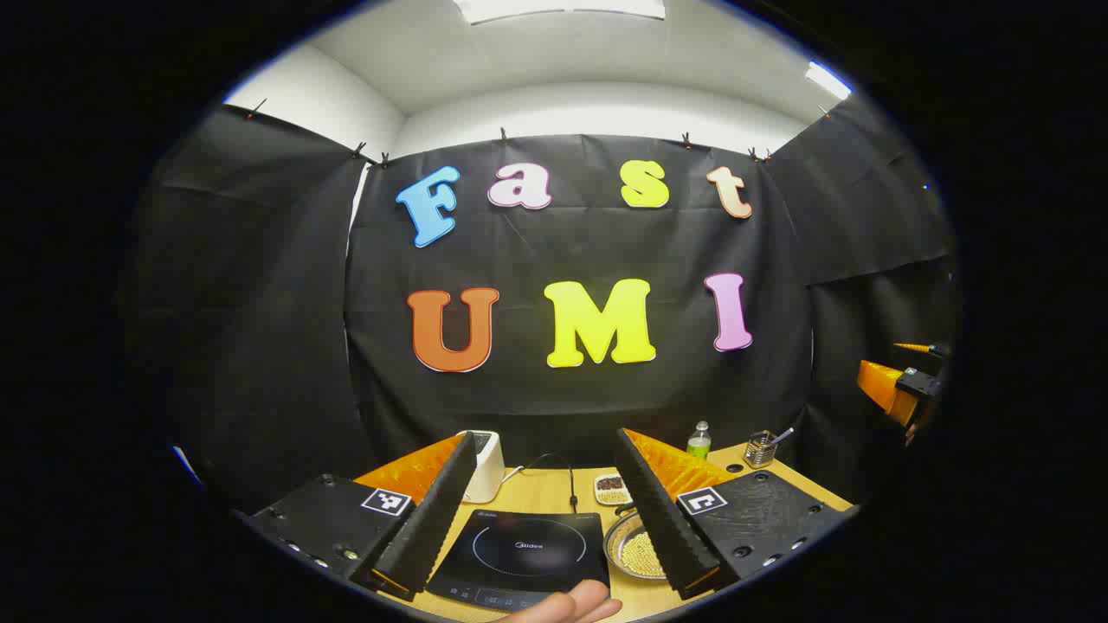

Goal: First push the handle of the pot to place it horizontally, then grasp the pot with both hands and set it on the induction cooktop.

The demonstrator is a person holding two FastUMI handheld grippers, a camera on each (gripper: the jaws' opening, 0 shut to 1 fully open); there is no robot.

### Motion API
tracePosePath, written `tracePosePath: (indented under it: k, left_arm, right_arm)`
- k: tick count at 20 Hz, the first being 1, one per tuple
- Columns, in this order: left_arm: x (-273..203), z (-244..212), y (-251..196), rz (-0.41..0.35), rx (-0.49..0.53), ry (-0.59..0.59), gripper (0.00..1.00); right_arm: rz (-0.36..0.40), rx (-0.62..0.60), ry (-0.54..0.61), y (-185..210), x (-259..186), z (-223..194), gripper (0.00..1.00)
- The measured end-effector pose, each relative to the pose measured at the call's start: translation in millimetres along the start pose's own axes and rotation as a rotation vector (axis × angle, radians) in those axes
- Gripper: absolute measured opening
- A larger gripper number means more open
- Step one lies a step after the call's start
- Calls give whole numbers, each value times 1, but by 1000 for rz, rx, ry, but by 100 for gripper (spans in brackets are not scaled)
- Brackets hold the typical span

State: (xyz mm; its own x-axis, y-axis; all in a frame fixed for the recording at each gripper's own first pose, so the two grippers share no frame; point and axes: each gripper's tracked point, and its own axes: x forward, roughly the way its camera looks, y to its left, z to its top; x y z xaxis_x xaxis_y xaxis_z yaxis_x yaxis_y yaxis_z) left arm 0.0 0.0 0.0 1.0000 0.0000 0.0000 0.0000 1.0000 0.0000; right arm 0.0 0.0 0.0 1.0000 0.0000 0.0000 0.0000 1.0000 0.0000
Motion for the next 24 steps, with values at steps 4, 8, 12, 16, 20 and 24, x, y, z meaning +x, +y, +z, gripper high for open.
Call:
tracePosePath:
  k: [4, 8, 12, 16, 20, 24]
  left_arm:
    - [1, 3, -7, -6, -3, -4, 95]
    - [-2, 11, -13, -9, -4, -20, 95]
    - [-8, 8, -22, -30, 0, -17, 95]
    - [-12, 10, -17, -9, 17, -42, 95]
    - [-12, -2, -14, -4, 3, -23, 95]
    - [-13, -8, -9, 4, 4, -25, 95]
  right_arm:
    - [2, -12, -6, -6, -3, 1, 100]
    - [16, -32, -15, -8, -9, 6, 100]
    - [24, -27, -22, -8, -13, 3, 100]
    - [54, -23, 4, 2, -10, -9, 100]
    - [85, -24, 24, 15, -1, -25, 98]
    - [128, -3, 100, 32, 9, -61, 77]
